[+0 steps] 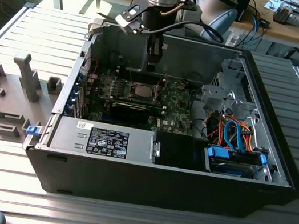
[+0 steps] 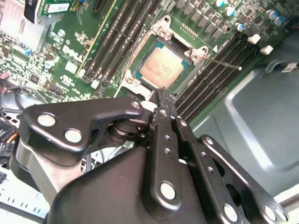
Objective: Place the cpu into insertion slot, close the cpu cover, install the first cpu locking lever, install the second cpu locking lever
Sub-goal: 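Place the cpu into insertion slot, then close the cpu cover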
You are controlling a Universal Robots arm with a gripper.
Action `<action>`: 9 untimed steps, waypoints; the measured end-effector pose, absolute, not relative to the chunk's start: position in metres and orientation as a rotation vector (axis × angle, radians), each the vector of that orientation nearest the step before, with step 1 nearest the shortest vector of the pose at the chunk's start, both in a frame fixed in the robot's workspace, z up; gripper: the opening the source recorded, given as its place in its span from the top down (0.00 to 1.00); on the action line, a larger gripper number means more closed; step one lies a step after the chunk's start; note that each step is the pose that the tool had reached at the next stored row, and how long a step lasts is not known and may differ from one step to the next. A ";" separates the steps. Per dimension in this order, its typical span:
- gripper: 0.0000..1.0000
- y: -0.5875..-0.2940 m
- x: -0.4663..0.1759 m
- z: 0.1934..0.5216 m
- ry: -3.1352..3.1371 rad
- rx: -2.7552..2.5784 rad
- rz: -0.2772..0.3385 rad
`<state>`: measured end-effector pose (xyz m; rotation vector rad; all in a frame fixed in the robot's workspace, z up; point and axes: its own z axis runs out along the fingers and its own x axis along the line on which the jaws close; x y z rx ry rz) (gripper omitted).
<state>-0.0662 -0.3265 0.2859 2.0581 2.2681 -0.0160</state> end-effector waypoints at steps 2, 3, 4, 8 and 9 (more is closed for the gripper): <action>0.89 -0.327 -0.066 0.286 2.268 2.058 -0.016; 0.89 -0.327 -0.066 0.286 2.268 2.058 -0.016; 0.89 -0.327 -0.066 0.286 2.268 2.058 -0.017; 0.89 -0.327 -0.066 0.287 2.268 2.058 -0.016; 0.89 -0.327 -0.066 0.287 2.268 2.058 -0.017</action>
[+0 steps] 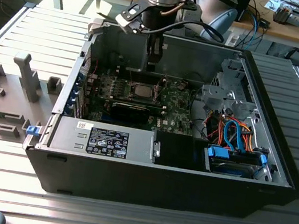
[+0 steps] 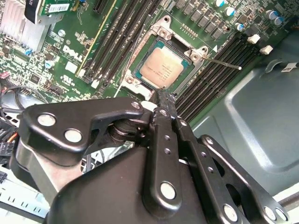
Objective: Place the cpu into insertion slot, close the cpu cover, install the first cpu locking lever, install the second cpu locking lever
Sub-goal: 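Close the cpu cover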
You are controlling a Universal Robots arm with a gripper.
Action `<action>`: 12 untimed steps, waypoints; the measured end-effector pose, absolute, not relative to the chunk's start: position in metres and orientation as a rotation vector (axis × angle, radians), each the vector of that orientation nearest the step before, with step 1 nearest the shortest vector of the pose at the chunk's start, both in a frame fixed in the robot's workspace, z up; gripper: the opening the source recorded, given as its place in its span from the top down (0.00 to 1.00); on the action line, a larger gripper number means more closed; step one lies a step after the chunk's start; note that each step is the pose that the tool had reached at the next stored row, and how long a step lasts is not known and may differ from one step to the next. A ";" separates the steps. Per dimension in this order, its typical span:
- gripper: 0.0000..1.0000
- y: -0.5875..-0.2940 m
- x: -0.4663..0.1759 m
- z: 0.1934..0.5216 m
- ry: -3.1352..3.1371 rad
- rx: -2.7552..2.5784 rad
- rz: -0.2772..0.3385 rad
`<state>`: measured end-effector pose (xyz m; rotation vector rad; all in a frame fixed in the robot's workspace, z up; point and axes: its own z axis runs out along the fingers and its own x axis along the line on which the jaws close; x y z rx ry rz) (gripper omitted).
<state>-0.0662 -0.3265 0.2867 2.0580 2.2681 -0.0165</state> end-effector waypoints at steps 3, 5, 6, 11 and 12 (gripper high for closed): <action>0.89 -0.327 -0.064 0.287 2.268 2.058 -0.017; 0.89 -0.327 -0.062 0.287 2.268 2.058 -0.017; 0.89 -0.327 -0.060 0.287 2.268 2.058 -0.017; 0.89 -0.327 -0.054 0.287 2.268 2.058 -0.016; 0.89 -0.327 -0.053 0.287 2.268 2.058 -0.016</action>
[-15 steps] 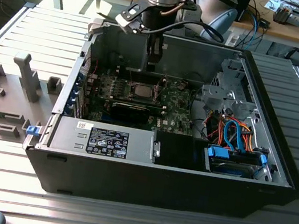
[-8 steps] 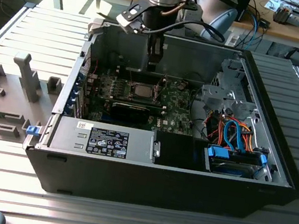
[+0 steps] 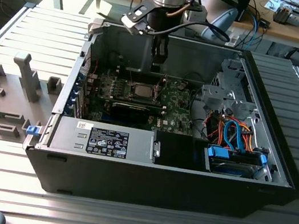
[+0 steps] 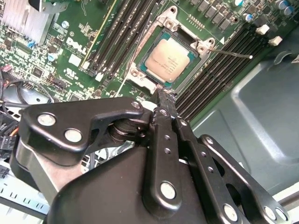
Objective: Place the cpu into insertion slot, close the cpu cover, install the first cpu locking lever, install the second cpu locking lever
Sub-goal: 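Close the cpu cover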
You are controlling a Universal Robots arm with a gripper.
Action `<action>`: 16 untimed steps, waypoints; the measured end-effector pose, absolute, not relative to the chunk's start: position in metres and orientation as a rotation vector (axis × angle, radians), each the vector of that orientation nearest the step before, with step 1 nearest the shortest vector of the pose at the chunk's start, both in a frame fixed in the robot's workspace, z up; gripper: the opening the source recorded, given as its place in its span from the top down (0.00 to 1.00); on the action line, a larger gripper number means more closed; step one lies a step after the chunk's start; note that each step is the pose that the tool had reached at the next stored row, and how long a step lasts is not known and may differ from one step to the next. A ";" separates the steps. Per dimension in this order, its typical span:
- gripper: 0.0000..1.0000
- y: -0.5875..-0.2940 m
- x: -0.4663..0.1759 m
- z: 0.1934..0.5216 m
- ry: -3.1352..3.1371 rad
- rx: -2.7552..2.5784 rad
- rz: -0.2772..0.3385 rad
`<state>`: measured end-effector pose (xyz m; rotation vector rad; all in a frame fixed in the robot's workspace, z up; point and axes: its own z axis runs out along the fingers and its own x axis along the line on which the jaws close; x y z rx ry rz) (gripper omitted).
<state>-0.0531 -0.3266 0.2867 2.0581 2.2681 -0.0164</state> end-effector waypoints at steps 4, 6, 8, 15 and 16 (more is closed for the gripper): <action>0.89 -0.327 -0.048 0.287 2.268 2.058 -0.016; 0.89 -0.327 -0.047 0.287 2.268 2.058 -0.017; 0.89 -0.327 -0.046 0.287 2.268 2.058 -0.016; 0.89 -0.327 -0.041 0.287 2.268 2.058 -0.017; 0.89 -0.327 -0.040 0.287 2.268 2.058 -0.017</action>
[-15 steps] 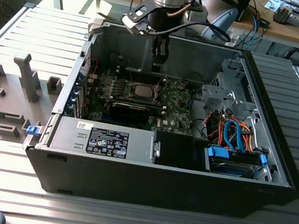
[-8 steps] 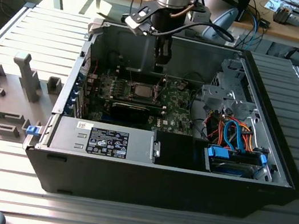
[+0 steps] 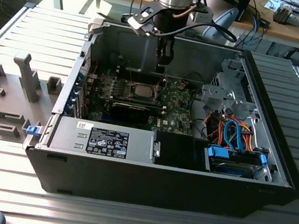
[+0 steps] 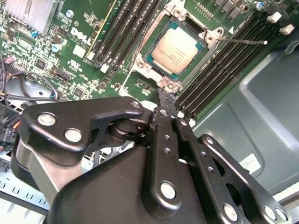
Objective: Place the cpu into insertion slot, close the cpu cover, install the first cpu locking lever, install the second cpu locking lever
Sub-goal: 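Close the cpu cover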
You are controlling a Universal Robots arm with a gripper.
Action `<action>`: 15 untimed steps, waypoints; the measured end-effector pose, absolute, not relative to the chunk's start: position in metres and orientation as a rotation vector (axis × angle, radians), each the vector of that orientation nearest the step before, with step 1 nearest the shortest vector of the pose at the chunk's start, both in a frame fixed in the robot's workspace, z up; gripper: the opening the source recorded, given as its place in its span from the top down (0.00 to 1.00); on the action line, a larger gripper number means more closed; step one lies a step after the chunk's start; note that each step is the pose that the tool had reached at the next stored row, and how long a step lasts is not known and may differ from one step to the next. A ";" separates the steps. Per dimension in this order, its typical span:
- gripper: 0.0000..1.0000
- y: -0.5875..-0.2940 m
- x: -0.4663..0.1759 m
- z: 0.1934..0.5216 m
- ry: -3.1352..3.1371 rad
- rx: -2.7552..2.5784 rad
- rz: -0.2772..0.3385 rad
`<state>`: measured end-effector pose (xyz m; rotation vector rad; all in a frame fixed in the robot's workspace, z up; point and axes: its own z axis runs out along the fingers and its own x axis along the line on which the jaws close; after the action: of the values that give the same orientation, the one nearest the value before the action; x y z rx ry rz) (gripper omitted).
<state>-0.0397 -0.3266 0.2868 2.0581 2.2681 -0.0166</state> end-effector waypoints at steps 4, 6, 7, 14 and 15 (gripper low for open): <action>0.89 -0.327 -0.036 0.287 2.268 2.058 -0.017; 0.89 -0.327 -0.035 0.287 2.268 2.058 -0.017; 0.89 -0.327 -0.034 0.287 2.268 2.058 -0.017; 0.89 -0.327 -0.028 0.287 2.268 2.058 -0.017; 0.89 -0.327 -0.027 0.287 2.268 2.058 -0.017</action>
<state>-0.0265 -0.3265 0.2868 2.0580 2.2681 -0.0165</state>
